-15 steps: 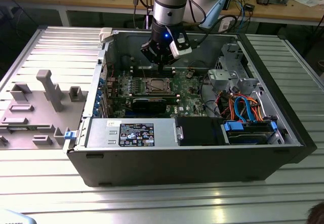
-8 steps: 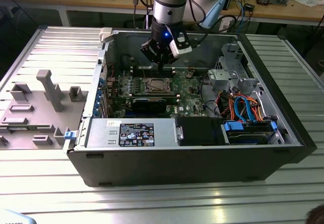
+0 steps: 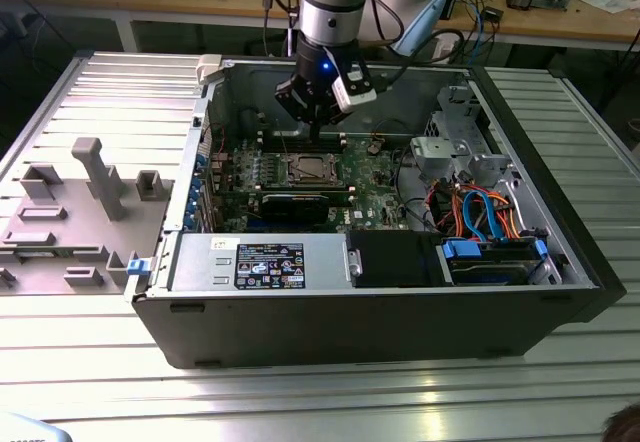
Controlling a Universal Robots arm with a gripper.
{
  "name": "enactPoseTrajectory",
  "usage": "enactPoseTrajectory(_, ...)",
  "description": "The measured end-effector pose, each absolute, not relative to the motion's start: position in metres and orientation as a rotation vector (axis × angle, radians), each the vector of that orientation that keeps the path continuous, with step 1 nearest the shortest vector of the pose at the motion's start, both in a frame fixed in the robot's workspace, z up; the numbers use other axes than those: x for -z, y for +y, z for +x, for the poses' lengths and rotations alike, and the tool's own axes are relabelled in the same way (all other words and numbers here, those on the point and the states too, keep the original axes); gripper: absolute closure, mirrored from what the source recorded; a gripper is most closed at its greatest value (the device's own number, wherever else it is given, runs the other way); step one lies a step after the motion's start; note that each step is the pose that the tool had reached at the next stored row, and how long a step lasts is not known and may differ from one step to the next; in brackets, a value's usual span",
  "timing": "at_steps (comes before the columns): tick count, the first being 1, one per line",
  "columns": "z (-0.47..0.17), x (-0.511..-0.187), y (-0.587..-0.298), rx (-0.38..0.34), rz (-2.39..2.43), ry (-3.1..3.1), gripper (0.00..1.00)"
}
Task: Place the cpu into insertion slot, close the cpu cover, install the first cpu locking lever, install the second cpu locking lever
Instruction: 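Install the first cpu locking lever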
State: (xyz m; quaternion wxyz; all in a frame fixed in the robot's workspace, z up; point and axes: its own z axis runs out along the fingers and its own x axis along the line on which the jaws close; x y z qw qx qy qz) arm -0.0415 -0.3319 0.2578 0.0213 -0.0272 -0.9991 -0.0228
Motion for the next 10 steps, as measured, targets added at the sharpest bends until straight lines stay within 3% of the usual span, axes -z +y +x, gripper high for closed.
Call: enactPoseTrajectory(10, -0.0441, -0.2645, -0.3318, 0.071, -0.084, -3.097, 0.89)
